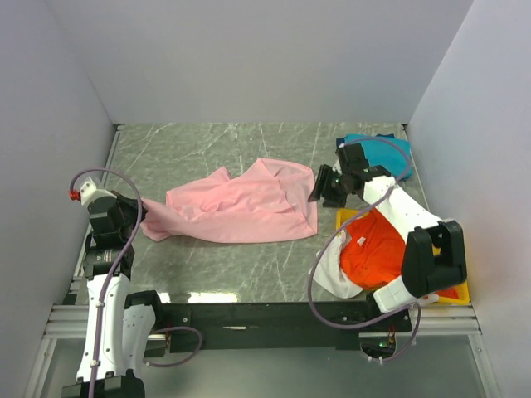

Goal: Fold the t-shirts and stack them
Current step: Flatten the tshirt out

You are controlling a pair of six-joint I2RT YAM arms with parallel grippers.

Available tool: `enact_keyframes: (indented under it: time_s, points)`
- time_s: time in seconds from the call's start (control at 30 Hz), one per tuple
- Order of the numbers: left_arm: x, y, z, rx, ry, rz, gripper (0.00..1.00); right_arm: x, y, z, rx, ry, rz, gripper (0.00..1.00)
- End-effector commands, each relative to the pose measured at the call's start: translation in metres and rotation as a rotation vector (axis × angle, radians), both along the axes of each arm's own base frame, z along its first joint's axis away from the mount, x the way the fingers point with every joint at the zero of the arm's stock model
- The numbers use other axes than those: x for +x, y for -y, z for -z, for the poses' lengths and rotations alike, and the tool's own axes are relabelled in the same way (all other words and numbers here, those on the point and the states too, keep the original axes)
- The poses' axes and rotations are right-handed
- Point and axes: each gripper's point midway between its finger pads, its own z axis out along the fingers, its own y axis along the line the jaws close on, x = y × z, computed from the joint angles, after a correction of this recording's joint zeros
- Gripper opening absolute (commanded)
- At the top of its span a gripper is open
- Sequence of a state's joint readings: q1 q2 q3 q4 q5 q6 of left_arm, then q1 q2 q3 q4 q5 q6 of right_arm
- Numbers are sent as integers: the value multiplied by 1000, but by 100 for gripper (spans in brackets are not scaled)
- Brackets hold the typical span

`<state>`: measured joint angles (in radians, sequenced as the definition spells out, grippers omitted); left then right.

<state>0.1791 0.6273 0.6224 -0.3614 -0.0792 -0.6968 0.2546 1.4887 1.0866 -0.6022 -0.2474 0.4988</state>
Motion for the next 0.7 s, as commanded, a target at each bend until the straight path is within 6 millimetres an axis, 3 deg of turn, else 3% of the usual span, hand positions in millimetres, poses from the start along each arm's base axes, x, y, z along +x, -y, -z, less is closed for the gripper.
enact_keyframes:
  time_s: [0.0, 0.13, 0.23, 0.4, 0.67]
  points:
    - [0, 5, -14, -6, 39, 22, 0, 33, -18, -10, 54, 69, -68, 58]
    - [-3, 3, -10, 0, 23, 12, 0, 43, -44, -8, 115, 92, -179, 55]
    - [-3, 3, -10, 3, 23, 11, 0, 42, -62, 11, 121, 56, -256, 54]
    - [-2, 3, -9, 7, 15, 15, 0, 38, -86, 25, 118, 36, -355, 54]
    - [-4, 2, -6, 10, 2, 12, 0, 52, -91, 46, 29, 41, -358, 54]
